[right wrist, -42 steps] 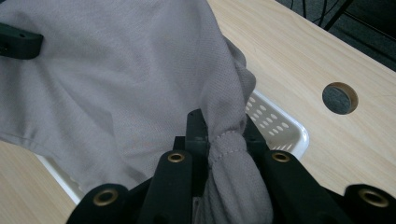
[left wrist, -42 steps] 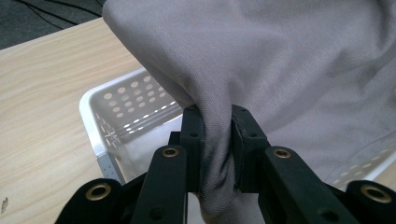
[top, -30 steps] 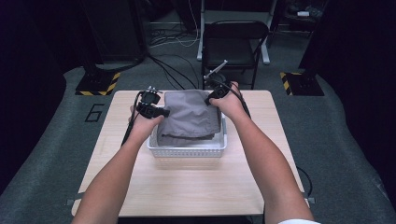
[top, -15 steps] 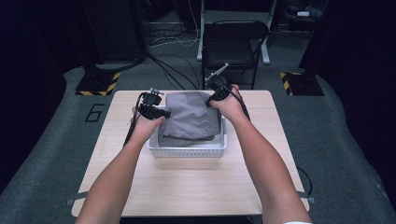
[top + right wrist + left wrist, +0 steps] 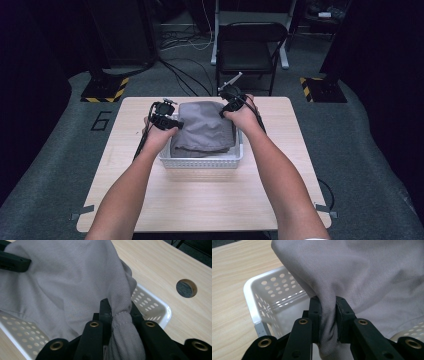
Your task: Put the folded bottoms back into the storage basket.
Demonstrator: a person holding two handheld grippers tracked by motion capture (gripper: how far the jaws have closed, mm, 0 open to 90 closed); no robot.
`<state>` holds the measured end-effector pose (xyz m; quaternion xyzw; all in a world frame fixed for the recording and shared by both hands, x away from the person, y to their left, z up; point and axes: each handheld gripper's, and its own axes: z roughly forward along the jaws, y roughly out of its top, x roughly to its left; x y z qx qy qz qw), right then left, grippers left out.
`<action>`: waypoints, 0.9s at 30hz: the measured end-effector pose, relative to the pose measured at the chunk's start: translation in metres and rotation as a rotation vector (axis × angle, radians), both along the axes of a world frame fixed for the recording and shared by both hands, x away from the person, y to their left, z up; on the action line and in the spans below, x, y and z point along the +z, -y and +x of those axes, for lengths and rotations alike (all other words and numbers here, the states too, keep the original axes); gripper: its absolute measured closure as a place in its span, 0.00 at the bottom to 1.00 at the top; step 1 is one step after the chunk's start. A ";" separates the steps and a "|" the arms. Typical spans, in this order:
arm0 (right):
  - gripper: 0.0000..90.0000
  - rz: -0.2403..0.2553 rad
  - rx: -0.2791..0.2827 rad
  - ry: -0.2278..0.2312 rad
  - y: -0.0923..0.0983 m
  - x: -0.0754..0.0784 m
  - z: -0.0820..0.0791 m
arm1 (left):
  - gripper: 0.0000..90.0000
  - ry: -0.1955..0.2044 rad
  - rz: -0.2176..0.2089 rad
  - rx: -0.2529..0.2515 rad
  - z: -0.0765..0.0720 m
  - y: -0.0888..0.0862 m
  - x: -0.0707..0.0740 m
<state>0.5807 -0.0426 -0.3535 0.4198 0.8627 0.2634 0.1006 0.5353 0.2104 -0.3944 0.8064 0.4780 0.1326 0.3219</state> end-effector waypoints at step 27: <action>0.88 -0.039 0.032 -0.016 -0.017 -0.027 0.000 | 0.86 -0.049 -0.009 0.039 -0.006 -0.015 -0.027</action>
